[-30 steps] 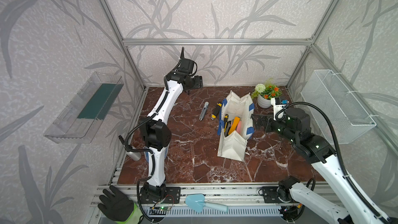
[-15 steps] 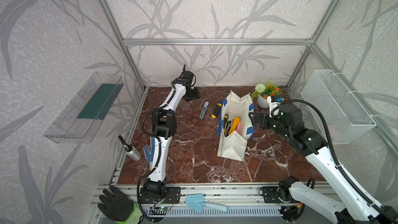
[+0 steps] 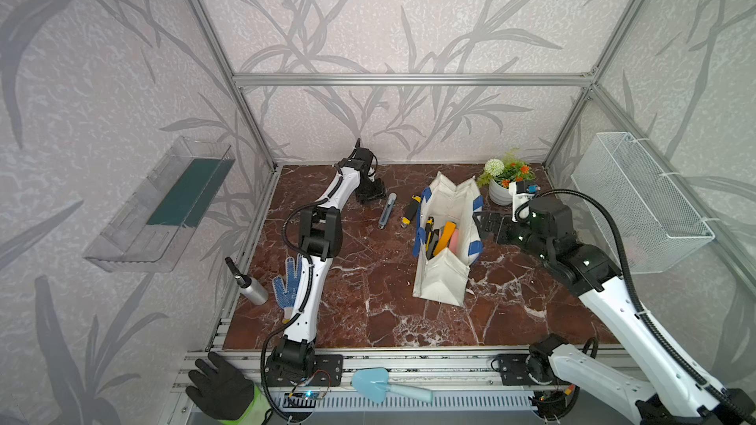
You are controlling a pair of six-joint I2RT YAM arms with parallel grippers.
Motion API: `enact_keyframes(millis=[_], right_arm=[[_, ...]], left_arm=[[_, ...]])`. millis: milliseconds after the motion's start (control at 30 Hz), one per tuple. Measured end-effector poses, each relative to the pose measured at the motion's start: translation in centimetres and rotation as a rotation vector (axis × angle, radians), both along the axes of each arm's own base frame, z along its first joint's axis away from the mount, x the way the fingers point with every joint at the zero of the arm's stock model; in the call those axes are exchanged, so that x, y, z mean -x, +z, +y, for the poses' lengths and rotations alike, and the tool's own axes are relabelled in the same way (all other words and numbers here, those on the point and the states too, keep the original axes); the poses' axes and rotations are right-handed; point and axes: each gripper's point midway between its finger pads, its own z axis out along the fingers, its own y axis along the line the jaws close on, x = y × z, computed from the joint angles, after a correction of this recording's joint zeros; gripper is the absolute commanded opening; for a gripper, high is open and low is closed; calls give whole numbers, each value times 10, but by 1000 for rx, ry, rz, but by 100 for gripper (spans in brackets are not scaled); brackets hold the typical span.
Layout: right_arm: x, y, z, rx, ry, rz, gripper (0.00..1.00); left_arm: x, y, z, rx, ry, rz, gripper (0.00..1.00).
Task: Place the art knife into the pouch
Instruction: Pick up the utility knife at the center of the board.
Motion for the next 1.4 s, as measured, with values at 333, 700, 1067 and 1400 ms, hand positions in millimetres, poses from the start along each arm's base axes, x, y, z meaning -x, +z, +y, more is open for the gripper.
enact_keyframes(millis=[333,700,1067,1400], right_arm=[[1,-1,-3,6,-14,-2,99],[2,0,-5,8,-20,-9,99],[3,-5,-7,19,-23,-2,99],[2,-7,-9,25,-31,-1,99]], left_arm=[[3,-2,-23,38,-35,11,57],[11,-6,-40,12,-66,17,47],[15,-12,-35,-135,-85,0,33],[21,-16,-28,-308,-110,-24,28]])
